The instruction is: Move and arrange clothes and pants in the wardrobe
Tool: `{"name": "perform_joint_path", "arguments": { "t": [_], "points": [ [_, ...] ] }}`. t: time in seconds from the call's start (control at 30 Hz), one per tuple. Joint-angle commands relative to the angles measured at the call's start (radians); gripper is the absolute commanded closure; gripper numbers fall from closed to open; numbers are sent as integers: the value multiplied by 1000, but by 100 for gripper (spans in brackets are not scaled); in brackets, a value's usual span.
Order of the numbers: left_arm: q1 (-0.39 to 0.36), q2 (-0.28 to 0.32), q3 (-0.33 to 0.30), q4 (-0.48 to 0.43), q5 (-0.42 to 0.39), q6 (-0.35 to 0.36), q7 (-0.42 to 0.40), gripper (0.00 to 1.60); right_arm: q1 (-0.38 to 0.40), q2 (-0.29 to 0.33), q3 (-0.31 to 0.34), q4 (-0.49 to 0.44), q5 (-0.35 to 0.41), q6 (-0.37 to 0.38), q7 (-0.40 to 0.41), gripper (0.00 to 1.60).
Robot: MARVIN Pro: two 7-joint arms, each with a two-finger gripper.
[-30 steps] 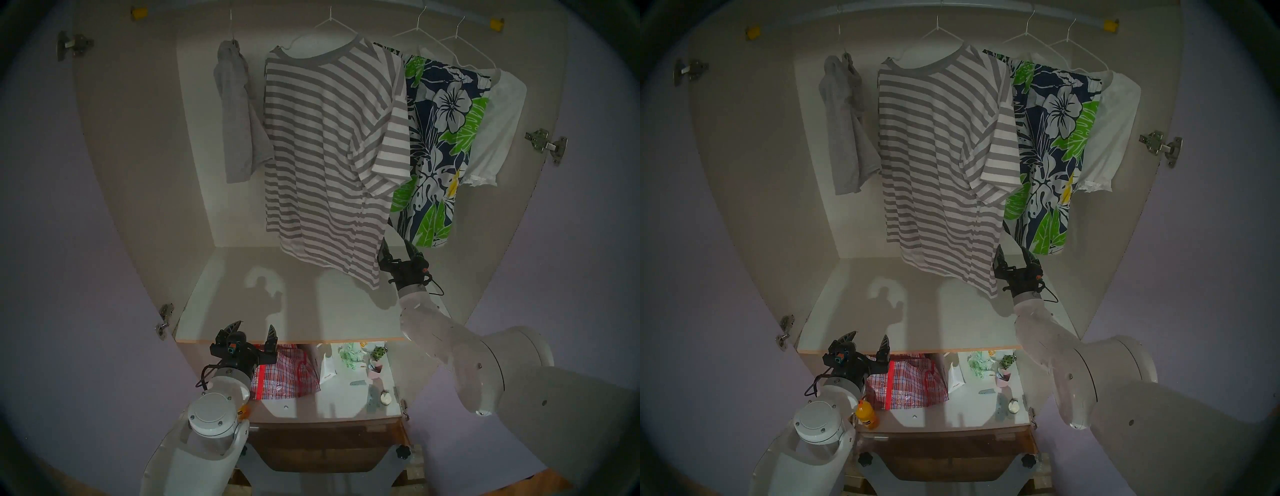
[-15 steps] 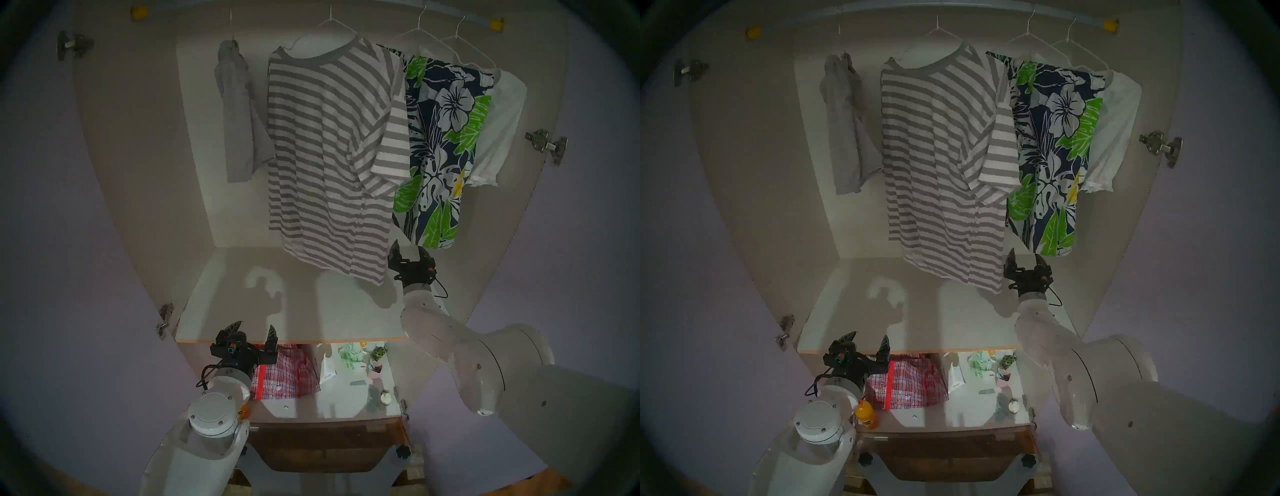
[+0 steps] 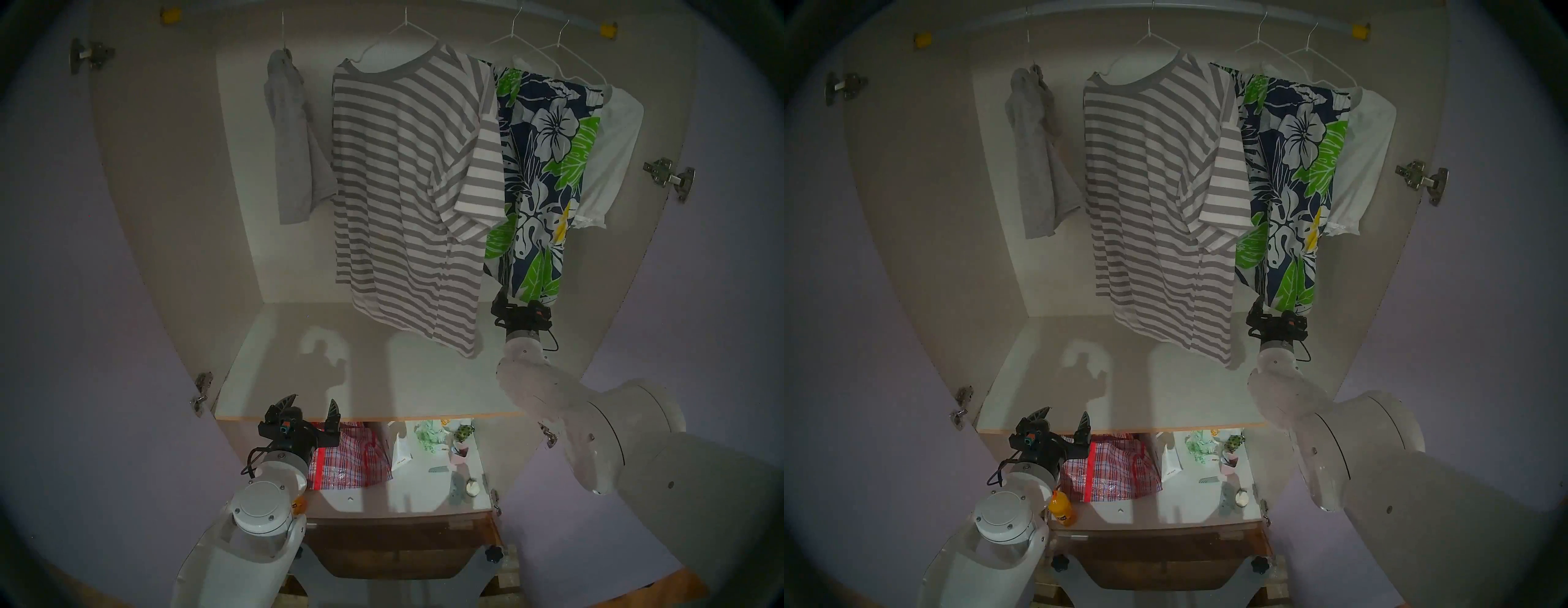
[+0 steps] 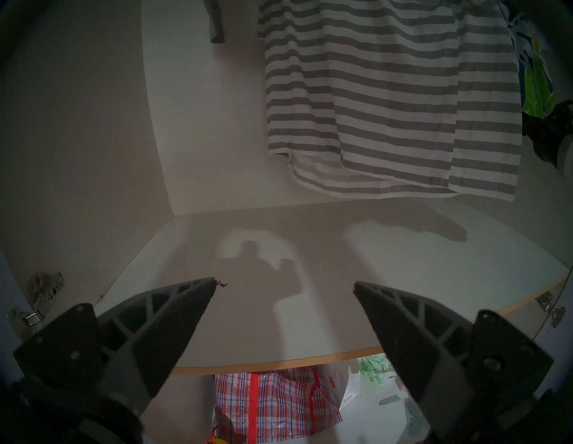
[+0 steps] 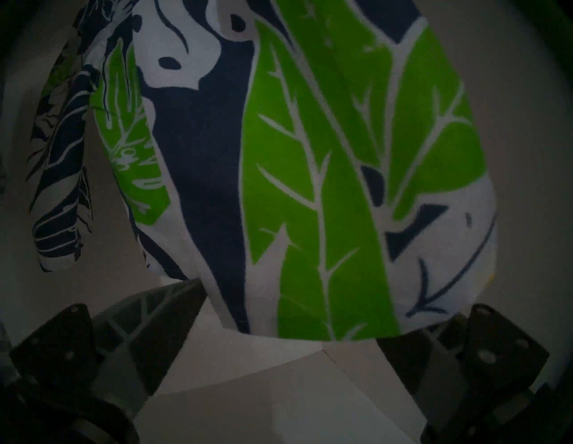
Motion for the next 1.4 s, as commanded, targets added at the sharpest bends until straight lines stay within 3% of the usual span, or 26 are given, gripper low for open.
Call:
{"name": "perform_joint_path", "arguments": {
  "t": [0.0, 0.7, 1.37],
  "points": [
    [-13, -1, -2, -22, 0, -8, 0, 0, 53, 20, -25, -19, -28, 31, -19, 0],
    [-20, 10, 10, -12, -10, -8, 14, 0, 0, 65, -129, -14, -105, 93, -90, 0],
    [-29, 21, 20, -2, -20, -8, 24, 0, 69, 88, -149, -35, -131, 122, -202, 0]
  ]
}}
